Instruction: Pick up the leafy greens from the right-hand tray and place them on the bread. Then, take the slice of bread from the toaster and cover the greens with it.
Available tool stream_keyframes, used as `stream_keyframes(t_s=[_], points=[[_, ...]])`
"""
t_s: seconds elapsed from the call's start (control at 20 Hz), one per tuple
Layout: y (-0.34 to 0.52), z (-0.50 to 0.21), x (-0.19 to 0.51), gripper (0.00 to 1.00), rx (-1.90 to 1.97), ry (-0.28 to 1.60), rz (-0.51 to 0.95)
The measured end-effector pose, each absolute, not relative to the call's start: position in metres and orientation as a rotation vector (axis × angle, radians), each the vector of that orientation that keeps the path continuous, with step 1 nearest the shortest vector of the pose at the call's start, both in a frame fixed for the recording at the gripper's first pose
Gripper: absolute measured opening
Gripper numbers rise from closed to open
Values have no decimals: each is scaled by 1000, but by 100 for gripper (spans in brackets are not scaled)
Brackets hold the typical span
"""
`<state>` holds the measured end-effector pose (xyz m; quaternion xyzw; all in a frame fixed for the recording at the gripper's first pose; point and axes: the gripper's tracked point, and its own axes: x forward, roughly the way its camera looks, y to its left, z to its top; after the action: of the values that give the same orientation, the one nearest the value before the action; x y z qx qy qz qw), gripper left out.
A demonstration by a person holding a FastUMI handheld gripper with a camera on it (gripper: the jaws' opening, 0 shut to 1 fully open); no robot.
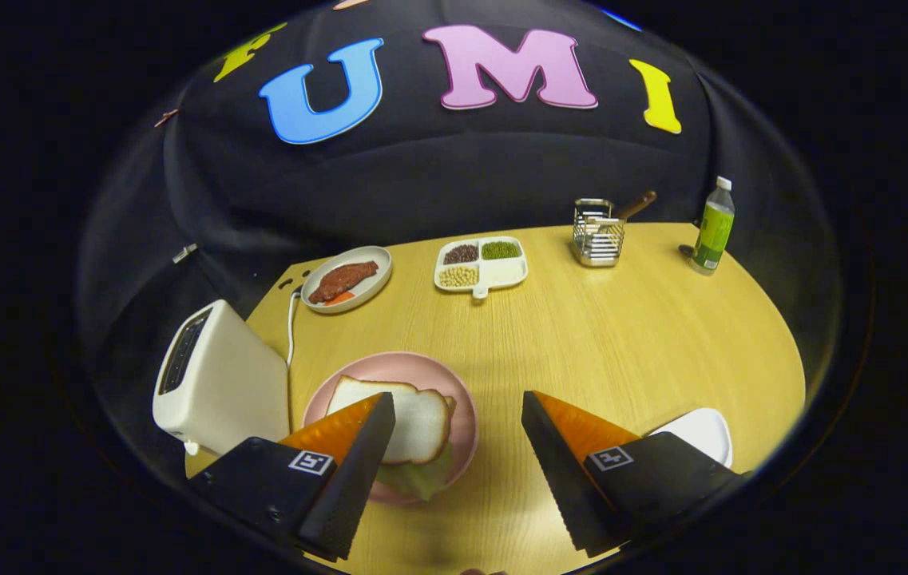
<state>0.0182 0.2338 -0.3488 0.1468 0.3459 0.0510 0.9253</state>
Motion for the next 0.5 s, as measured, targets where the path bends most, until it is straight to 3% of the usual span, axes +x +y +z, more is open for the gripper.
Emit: stream_keyframes(t_s=[0.5], points=[[191, -171, 19, 99, 157, 364, 243]])
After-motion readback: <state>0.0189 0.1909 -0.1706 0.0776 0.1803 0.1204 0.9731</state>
